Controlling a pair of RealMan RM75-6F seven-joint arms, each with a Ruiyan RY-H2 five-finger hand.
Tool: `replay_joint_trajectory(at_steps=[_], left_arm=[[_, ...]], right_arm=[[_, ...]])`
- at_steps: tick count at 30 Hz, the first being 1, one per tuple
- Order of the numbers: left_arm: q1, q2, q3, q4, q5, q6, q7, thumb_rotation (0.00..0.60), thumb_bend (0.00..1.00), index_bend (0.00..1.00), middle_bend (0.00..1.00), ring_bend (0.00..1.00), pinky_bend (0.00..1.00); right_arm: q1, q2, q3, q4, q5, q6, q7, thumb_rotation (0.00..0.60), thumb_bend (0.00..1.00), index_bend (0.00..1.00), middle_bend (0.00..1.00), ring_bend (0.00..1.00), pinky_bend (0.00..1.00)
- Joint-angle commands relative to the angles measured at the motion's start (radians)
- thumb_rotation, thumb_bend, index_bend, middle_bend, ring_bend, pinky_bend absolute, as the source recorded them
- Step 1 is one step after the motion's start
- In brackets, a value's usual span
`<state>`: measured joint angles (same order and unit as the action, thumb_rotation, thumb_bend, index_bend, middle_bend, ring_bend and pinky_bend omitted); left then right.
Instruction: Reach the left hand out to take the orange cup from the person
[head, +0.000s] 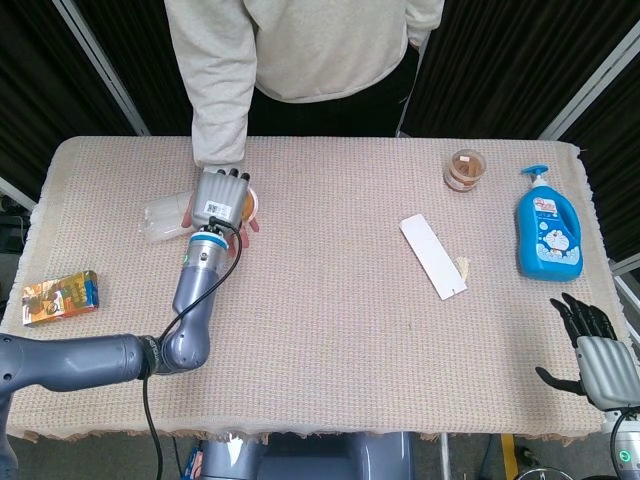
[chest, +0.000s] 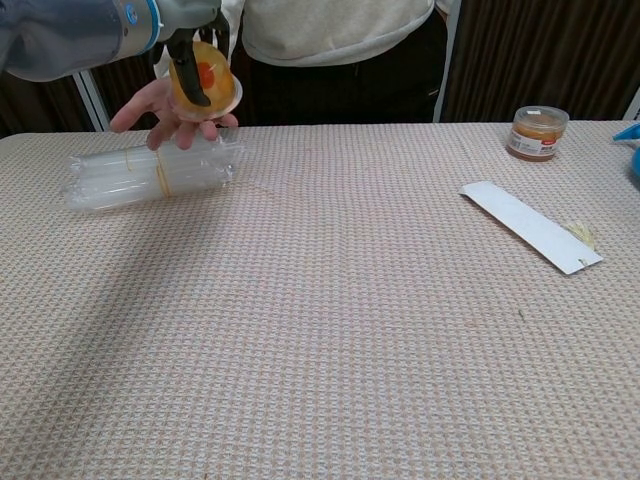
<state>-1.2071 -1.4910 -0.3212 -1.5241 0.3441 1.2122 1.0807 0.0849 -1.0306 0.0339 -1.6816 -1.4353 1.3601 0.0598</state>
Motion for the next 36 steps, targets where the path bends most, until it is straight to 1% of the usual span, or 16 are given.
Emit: replay_joint_trajectory(at_steps=[1, 3, 7, 10, 13, 15, 18, 20, 22, 23, 26, 27, 28, 29, 31, 36], left_arm=[[0.042, -0.02, 0.057, 0.028, 0.172, 0.048, -0.103, 0.6, 0.57, 0.8, 0.53, 0.51, 0.55], [0.05, -0.016, 0.058, 0.023, 0.194, 0.054, -0.12, 0.6, 0.57, 0.8, 0.53, 0.51, 0.55], [0.075, 0.018, 0.05, -0.038, 0.225, 0.072, -0.149, 0.6, 0.57, 0.8, 0.53, 0.51, 0.54], [0.113, 0.076, 0.052, -0.149, 0.272, 0.109, -0.181, 0.6, 0.57, 0.8, 0.53, 0.51, 0.54], [0.165, 0.142, 0.074, -0.267, 0.327, 0.152, -0.212, 0.6, 0.56, 0.8, 0.53, 0.51, 0.54], [0.222, 0.208, 0.107, -0.375, 0.383, 0.188, -0.246, 0.6, 0.57, 0.8, 0.53, 0.51, 0.54], [0.285, 0.269, 0.154, -0.466, 0.444, 0.22, -0.281, 0.6, 0.57, 0.8, 0.53, 0.51, 0.54], [0.352, 0.323, 0.216, -0.542, 0.521, 0.256, -0.318, 0.6, 0.57, 0.8, 0.53, 0.51, 0.54], [0.399, 0.353, 0.267, -0.572, 0.592, 0.276, -0.343, 0.6, 0.57, 0.8, 0.53, 0.51, 0.54], [0.426, 0.366, 0.301, -0.58, 0.634, 0.289, -0.351, 0.6, 0.57, 0.8, 0.53, 0.51, 0.54], [0.477, 0.382, 0.376, -0.576, 0.729, 0.309, -0.359, 0.6, 0.57, 0.8, 0.53, 0.51, 0.53], [0.504, 0.383, 0.42, -0.561, 0.781, 0.317, -0.359, 0.6, 0.57, 0.8, 0.53, 0.51, 0.53], [0.518, 0.381, 0.441, -0.55, 0.806, 0.32, -0.36, 0.6, 0.56, 0.79, 0.52, 0.5, 0.53], [0.549, 0.369, 0.48, -0.515, 0.865, 0.329, -0.373, 0.6, 0.57, 0.78, 0.5, 0.49, 0.52], [0.586, 0.337, 0.514, -0.458, 0.911, 0.326, -0.394, 0.6, 0.57, 0.74, 0.46, 0.46, 0.5], [0.623, 0.264, 0.538, -0.37, 0.898, 0.256, -0.402, 0.6, 0.56, 0.65, 0.37, 0.4, 0.46]], right_arm=[[-0.001, 0.0, 0.0, -0.002, 0.002, 0.0, -0.001, 0.6, 0.1, 0.08, 0.0, 0.0, 0.0], [-0.002, 0.0, 0.0, -0.003, 0.002, 0.002, -0.003, 0.6, 0.1, 0.08, 0.0, 0.0, 0.0], [-0.003, 0.0, 0.0, -0.003, 0.001, 0.004, -0.008, 0.6, 0.1, 0.08, 0.0, 0.0, 0.0], [-0.004, -0.001, -0.001, 0.0, 0.0, 0.006, -0.011, 0.6, 0.1, 0.08, 0.0, 0.0, 0.0], [-0.006, 0.0, -0.001, 0.0, 0.001, 0.009, -0.013, 0.6, 0.1, 0.08, 0.0, 0.0, 0.0], [-0.009, 0.002, -0.001, -0.002, -0.001, 0.015, -0.017, 0.6, 0.1, 0.08, 0.0, 0.0, 0.0], [-0.012, 0.002, -0.002, -0.004, -0.005, 0.023, -0.024, 0.6, 0.1, 0.08, 0.0, 0.0, 0.0], [-0.014, 0.002, -0.004, -0.006, -0.012, 0.03, -0.035, 0.6, 0.1, 0.08, 0.0, 0.0, 0.0], [-0.015, 0.0, -0.005, -0.007, -0.013, 0.033, -0.041, 0.6, 0.1, 0.08, 0.0, 0.0, 0.0], [-0.016, -0.001, -0.006, -0.008, -0.013, 0.032, -0.044, 0.6, 0.1, 0.08, 0.0, 0.0, 0.0], [-0.017, -0.003, -0.005, -0.01, -0.012, 0.035, -0.051, 0.6, 0.1, 0.08, 0.0, 0.0, 0.0], [-0.018, -0.004, -0.005, -0.011, -0.011, 0.037, -0.054, 0.6, 0.1, 0.08, 0.0, 0.0, 0.0], [-0.018, -0.004, -0.004, -0.012, -0.009, 0.037, -0.055, 0.6, 0.1, 0.08, 0.0, 0.0, 0.0], [-0.02, -0.004, -0.003, -0.014, -0.006, 0.039, -0.058, 0.6, 0.1, 0.08, 0.0, 0.0, 0.0], [-0.021, -0.005, -0.002, -0.017, -0.002, 0.04, -0.06, 0.6, 0.1, 0.08, 0.0, 0.0, 0.0], [-0.022, -0.005, 0.0, -0.018, 0.001, 0.041, -0.061, 0.6, 0.1, 0.08, 0.0, 0.0, 0.0]])
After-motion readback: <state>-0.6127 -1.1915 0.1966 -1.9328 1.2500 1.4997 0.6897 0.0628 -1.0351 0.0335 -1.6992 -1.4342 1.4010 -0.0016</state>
